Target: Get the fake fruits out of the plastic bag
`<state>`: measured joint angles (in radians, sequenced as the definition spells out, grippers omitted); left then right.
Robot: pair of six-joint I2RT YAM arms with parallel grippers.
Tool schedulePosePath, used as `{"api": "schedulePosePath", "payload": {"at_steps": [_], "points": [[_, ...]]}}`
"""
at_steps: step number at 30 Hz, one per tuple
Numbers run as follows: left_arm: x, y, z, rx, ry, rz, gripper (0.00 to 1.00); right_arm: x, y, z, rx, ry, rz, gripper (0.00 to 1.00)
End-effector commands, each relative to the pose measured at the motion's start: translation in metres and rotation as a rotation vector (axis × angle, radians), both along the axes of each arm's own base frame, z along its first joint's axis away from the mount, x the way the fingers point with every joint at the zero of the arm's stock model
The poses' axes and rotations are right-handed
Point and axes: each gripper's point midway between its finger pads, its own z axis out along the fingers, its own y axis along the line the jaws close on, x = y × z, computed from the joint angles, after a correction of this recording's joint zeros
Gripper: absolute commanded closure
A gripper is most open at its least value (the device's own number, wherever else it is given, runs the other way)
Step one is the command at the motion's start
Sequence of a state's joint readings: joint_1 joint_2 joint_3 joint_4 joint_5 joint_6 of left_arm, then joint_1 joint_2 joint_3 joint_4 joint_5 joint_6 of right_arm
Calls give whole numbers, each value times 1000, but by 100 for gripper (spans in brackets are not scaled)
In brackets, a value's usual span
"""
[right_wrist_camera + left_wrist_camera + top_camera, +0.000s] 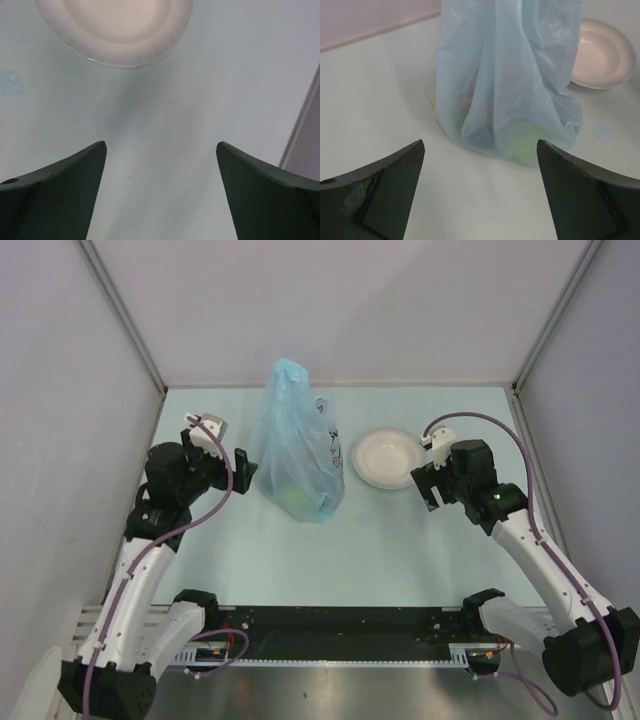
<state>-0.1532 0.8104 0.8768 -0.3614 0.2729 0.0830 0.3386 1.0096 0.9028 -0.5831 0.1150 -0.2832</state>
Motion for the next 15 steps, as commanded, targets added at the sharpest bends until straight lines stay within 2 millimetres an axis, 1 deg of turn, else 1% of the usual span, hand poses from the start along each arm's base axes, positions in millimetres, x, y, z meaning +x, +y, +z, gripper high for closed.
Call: {"api": "schedulePosePath", "payload": {"at_steps": [1, 3, 4, 5, 6, 7, 8, 9, 10, 11, 12, 13, 14, 15], "points": [[15, -7, -9, -57, 69, 13, 0, 31, -14, -4, -148, -14, 52, 8], [18, -9, -6, -64, 64, 2, 0, 46, -26, -16, -207, 0, 50, 12], [20, -9, -4, -66, 56, 5, 0, 60, -34, -23, -229, -6, 30, 13], [22, -8, 1, -68, 42, 13, 0, 66, -41, -30, -267, -8, 16, 14], [24, -7, 3, -69, 36, 14, 0, 73, -45, -34, -294, -17, 21, 14], [24, -6, 7, -92, 35, 25, 0, 87, -47, -41, -336, -32, 44, 17], [27, -2, 13, -98, 22, 40, 0, 92, -51, -46, -368, -40, 48, 17], [30, 1, 17, -100, 11, 51, 0, 96, -51, -54, -391, -40, 64, 18], [32, 4, 20, -103, 5, 60, 1, 107, -51, -54, -428, -67, 90, 20], [36, 11, 24, -104, -3, 83, 0, 111, -50, -66, -449, -53, 105, 20], [38, 15, 27, -105, -10, 93, 0, 117, -50, -69, -462, -61, 113, 21], [41, 24, 29, -110, -14, 120, 0, 126, -48, -65, -479, -96, 126, 21], [43, 27, 34, -113, -21, 131, 0, 131, -40, -67, -477, -115, 159, 21], [44, 30, 34, -116, -15, 137, 0, 132, -34, -67, -474, -125, 197, 21]]}}
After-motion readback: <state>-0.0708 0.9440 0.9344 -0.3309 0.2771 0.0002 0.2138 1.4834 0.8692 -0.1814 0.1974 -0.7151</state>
